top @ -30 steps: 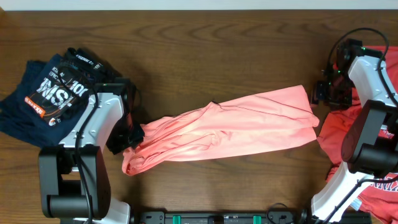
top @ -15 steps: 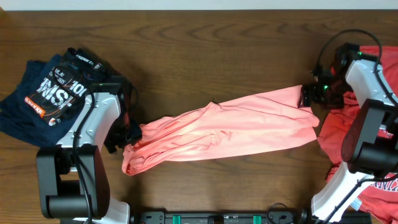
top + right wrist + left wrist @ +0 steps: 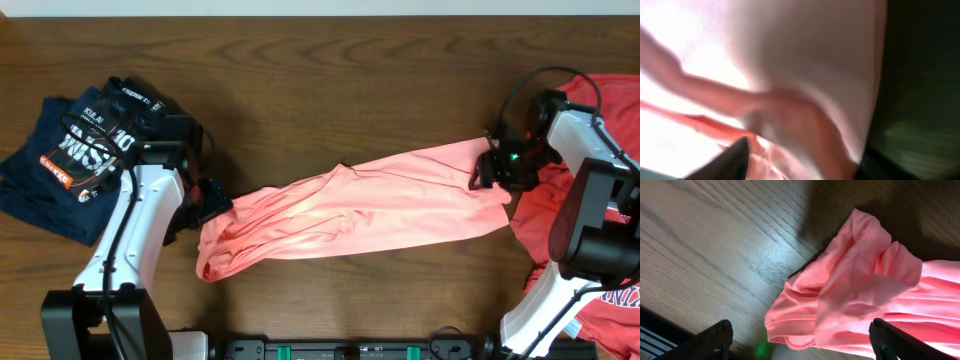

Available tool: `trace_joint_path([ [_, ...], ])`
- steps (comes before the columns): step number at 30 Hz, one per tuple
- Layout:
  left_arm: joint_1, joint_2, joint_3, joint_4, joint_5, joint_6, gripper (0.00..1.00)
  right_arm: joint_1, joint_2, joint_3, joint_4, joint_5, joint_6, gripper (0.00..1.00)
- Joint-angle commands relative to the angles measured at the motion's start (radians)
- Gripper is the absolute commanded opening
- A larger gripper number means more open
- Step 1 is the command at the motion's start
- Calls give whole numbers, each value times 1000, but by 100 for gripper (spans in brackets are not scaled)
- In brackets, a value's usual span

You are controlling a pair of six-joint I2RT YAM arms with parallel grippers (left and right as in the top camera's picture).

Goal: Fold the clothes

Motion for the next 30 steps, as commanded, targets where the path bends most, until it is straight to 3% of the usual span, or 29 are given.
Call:
trace_joint_path([
  [1, 3, -1, 20, -5, -5, -3, 88, 23, 13, -19, -2, -29, -5, 46],
  [8, 3, -1, 18, -26, -4, -3, 91, 22, 13, -19, -1, 22, -2, 5],
  [12, 3, 1, -6, -12, 16, 1, 100, 22, 13, -19, -1, 43, -1, 5],
  [27, 3, 141, -150, 206, 74, 74, 99, 22, 13, -19, -1, 46, -1, 10],
  [30, 3, 180, -159, 218, 144, 85, 85, 22, 13, -19, -1, 46, -1, 10],
])
